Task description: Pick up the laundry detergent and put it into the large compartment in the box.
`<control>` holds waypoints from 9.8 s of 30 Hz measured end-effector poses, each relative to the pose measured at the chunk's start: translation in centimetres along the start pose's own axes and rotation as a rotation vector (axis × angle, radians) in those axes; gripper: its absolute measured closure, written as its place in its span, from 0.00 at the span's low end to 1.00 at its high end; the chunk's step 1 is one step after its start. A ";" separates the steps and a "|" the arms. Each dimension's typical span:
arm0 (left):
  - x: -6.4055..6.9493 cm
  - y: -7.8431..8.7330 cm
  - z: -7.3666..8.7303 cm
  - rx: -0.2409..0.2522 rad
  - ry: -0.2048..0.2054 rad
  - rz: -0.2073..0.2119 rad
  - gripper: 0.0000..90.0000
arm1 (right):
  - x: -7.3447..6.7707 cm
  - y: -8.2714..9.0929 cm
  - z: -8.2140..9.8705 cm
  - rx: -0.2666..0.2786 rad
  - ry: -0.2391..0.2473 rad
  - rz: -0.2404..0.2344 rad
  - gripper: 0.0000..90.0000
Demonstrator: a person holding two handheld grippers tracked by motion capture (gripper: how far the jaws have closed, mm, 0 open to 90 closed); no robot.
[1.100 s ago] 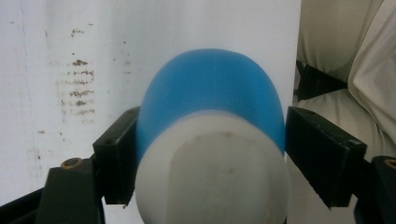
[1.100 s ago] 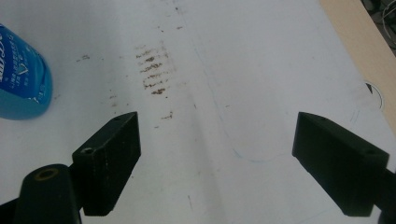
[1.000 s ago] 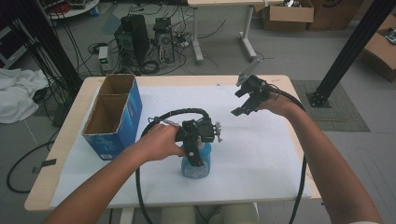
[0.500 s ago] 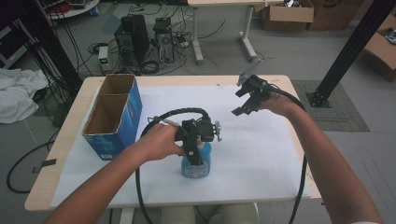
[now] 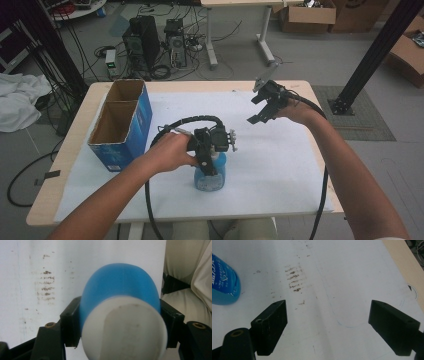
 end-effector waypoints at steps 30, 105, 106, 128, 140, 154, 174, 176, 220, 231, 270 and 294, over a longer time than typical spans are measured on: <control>0.8 12.6 0.9 0.120 0.249 -0.104 0.42 | -0.2 0.8 0.2 0.003 0.000 -0.004 0.17; -6.7 22.0 19.9 0.400 1.366 -0.448 0.42 | -0.4 1.4 -0.2 0.026 0.007 -0.009 0.17; -6.8 21.6 20.0 0.395 1.363 -0.448 0.42 | -0.4 1.4 -0.2 0.028 0.009 -0.008 0.17; -9.4 12.3 21.8 0.393 1.348 -0.409 0.42 | -0.2 1.2 0.0 0.015 0.006 -0.004 0.17; -10.3 8.6 22.4 0.369 1.349 -0.374 0.42 | -0.1 1.2 0.1 0.014 0.001 -0.002 0.17; -10.5 7.9 23.4 0.366 1.370 -0.360 0.42 | -0.3 1.0 0.1 0.010 0.003 -0.007 0.17; -10.9 7.3 23.9 0.341 1.390 -0.330 0.41 | -0.3 1.1 0.3 0.007 0.000 -0.008 0.17; -10.9 7.3 23.9 0.345 1.395 -0.326 0.41 | -0.3 1.2 0.3 0.006 0.000 -0.009 0.17; -9.6 9.7 24.0 0.441 1.365 -0.310 0.30 | -0.7 1.7 0.1 0.013 0.005 -0.009 0.17; -8.8 11.5 23.7 0.443 1.337 -0.334 0.26 | -0.9 1.9 0.0 0.015 0.004 -0.006 0.17; -5.3 17.1 13.3 0.429 0.914 -0.299 0.23 | -1.1 2.5 0.0 0.012 0.004 -0.005 0.17; -5.5 13.2 5.8 0.294 0.589 -0.205 0.23 | -1.1 3.1 0.2 0.011 -0.007 0.002 0.17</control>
Point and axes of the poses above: each handheld gripper's, and its own axes: y roughly backward along the jaws, z roughly out of its underside, x roughly to its right, the point moved 5 cm from there along -y, roughly forward along the jaws, and after that the axes turned 14 degrees about z, right-handed, at the moved point
